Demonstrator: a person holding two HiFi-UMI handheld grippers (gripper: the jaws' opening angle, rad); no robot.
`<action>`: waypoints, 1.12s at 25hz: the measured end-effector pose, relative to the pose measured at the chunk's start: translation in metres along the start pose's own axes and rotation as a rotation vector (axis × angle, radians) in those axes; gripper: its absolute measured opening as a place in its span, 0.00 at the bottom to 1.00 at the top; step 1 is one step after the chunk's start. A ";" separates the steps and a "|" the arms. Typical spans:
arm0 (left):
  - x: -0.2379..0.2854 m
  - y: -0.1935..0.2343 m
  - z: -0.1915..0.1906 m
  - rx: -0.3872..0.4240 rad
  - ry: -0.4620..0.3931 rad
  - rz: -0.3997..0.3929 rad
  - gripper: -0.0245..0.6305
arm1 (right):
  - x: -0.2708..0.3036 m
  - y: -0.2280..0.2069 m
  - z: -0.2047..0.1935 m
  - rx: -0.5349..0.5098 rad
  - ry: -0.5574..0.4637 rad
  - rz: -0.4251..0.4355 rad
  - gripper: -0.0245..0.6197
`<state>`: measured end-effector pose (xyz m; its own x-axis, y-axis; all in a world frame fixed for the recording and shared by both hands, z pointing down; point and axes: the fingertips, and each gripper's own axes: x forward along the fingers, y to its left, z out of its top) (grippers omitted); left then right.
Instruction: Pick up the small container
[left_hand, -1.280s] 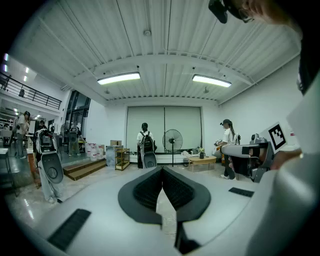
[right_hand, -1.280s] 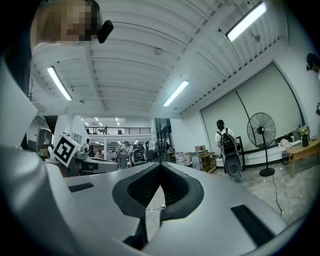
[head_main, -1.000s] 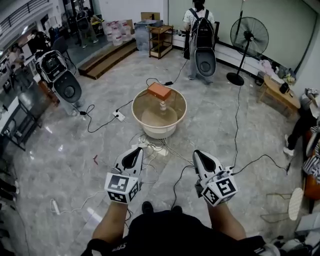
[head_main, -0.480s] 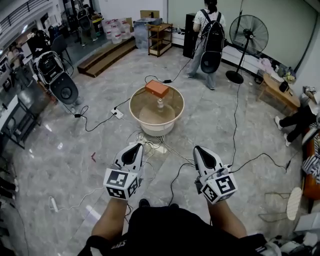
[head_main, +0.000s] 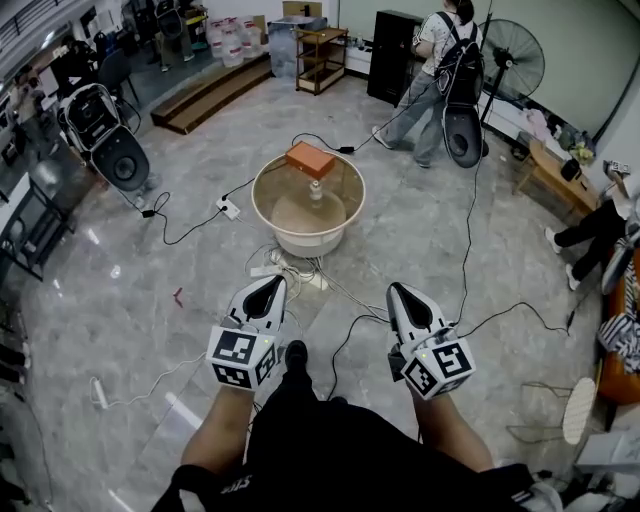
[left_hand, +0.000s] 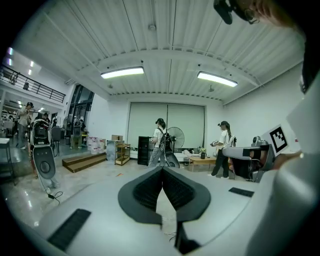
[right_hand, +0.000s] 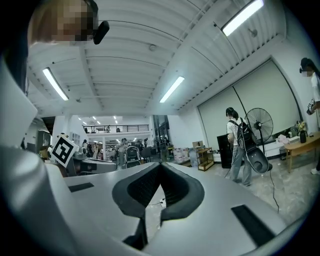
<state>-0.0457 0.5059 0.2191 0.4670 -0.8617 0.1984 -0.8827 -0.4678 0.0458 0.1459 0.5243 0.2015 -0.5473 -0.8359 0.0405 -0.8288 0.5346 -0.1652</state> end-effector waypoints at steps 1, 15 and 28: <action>0.007 0.006 -0.002 -0.007 0.005 0.001 0.05 | 0.009 -0.004 -0.003 0.011 0.007 -0.001 0.06; 0.172 0.173 0.009 -0.033 0.050 -0.036 0.05 | 0.234 -0.067 -0.019 0.064 0.093 -0.023 0.06; 0.253 0.279 0.025 -0.050 0.067 -0.088 0.05 | 0.359 -0.084 -0.019 0.090 0.135 -0.073 0.06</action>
<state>-0.1725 0.1520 0.2573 0.5395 -0.8020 0.2564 -0.8408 -0.5291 0.1142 0.0167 0.1819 0.2482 -0.5020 -0.8444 0.1868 -0.8563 0.4550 -0.2445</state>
